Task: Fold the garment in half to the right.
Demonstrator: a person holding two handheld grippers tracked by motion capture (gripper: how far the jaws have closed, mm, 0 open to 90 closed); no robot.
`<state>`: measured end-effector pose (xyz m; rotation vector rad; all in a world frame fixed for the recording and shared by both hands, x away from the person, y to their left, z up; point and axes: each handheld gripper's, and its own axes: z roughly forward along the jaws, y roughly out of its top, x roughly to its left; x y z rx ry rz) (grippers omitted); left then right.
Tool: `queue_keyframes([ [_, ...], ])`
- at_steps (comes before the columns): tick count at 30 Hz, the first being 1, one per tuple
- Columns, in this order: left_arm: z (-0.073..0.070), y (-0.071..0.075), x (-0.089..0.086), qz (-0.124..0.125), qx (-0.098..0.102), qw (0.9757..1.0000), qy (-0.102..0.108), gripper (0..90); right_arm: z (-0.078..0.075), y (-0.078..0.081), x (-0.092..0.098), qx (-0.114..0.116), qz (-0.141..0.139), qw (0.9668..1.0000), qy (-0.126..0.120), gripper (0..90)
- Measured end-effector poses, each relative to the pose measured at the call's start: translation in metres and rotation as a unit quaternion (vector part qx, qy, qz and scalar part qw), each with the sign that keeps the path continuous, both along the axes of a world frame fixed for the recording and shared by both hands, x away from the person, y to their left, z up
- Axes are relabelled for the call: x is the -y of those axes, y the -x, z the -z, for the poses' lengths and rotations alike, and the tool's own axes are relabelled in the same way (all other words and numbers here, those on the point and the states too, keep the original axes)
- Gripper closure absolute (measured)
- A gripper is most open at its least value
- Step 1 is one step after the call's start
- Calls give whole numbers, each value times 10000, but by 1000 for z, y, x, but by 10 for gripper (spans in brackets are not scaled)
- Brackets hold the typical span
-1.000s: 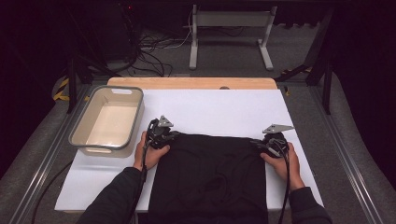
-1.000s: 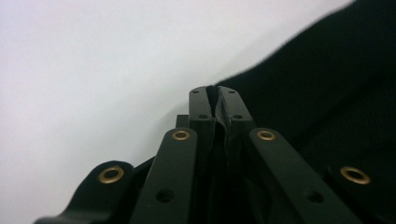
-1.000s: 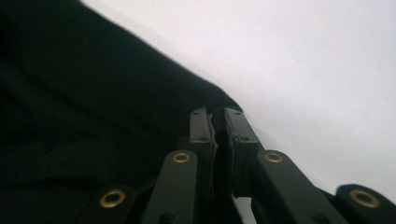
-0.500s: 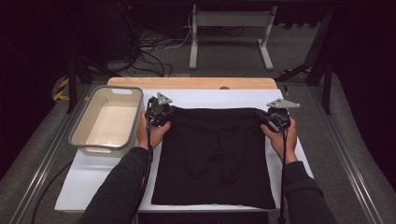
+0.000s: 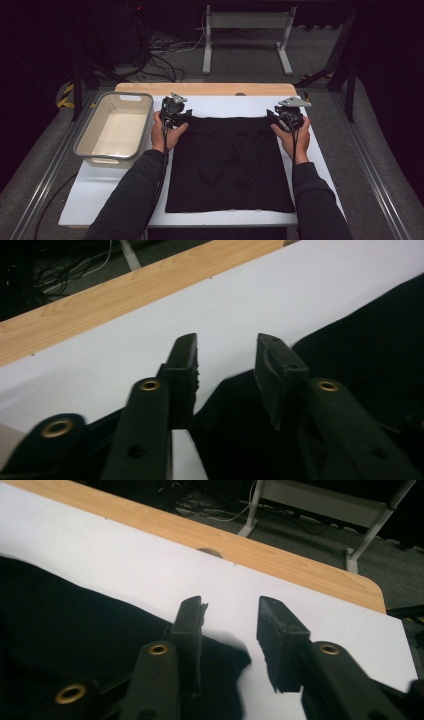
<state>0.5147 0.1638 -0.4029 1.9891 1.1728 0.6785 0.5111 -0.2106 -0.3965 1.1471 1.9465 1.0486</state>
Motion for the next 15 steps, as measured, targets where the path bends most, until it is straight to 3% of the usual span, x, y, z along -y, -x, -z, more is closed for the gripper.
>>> queue_keyframes([
  [2,-3,4,1,156,-4,9998,150,509,-4,6,3,-2,30,10000,-78,556],
  [4,-6,11,3,275,74,9995,145,489,-6,12,5,-6,-72,9997,-230,556],
  [7,-7,30,9,597,228,9979,125,448,-9,28,4,52,-308,9990,-321,555],
  [9,-7,49,12,901,365,9952,141,426,-8,44,0,64,-524,9980,-354,555],
  [10,-7,49,12,901,365,9952,141,423,-8,44,0,64,-524,9980,-354,555],
  [12,-6,73,16,1218,502,9912,119,404,-6,63,-4,75,-821,9955,-465,558],
  [15,-3,104,22,1660,535,9845,198,388,1,91,-13,-6,-1276,9910,-416,573],
])
